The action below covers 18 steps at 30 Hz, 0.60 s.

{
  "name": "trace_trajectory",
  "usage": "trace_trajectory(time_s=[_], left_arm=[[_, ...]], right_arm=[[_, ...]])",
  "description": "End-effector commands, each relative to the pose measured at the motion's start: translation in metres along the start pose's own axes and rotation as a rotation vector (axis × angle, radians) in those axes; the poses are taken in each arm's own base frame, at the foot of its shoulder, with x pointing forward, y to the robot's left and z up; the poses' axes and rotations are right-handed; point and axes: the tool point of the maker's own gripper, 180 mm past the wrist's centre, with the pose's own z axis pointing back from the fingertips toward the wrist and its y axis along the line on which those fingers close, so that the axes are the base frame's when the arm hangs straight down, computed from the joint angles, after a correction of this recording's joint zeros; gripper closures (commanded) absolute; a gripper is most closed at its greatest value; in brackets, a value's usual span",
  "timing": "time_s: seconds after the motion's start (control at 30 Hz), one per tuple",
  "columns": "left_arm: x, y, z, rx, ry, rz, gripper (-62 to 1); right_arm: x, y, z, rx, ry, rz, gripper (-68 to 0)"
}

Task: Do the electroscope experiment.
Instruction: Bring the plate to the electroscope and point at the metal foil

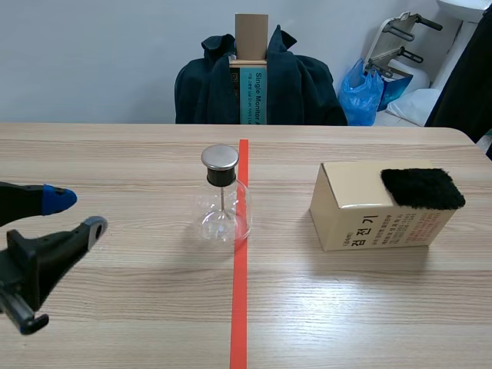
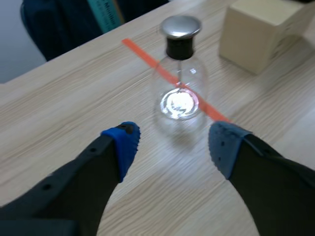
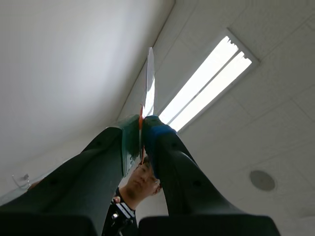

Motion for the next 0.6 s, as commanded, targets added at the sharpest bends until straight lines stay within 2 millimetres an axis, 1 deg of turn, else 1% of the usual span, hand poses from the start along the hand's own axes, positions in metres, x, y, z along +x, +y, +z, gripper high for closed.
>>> trace_trajectory(time_s=[0.0,0.07,0.17,0.23,0.3,0.43,0.57], left_arm=[[-0.002,0.004,-0.007,-0.005,-0.002,0.009,-23.8],[-0.014,0.012,-0.014,0.007,0.026,0.017,-15.7],[-0.027,0.024,-0.026,0.020,0.043,0.033,-3.2],[-0.033,0.027,-0.034,0.013,0.037,0.045,-3.0],[-0.034,0.028,-0.043,0.001,0.010,0.057,-3.0],[-0.034,0.021,-0.062,-0.043,-0.050,0.077,-3.0],[-0.035,0.008,-0.080,-0.093,-0.080,0.096,-3.2]], right_arm=[[0.005,-0.011,-0.008,-0.047,-0.041,0.015,-0.8],[0.015,-0.010,-0.011,-0.056,-0.079,-0.007,-0.8],[0.030,0.002,-0.014,-0.017,-0.104,-0.074,-0.8],[0.039,0.007,-0.013,-0.001,-0.111,-0.114,-0.8],[0.047,0.013,-0.012,0.018,-0.119,-0.152,-0.8],[0.063,0.024,-0.009,0.066,-0.147,-0.221,-0.8],[0.073,0.034,-0.003,0.115,-0.175,-0.267,-0.8]])
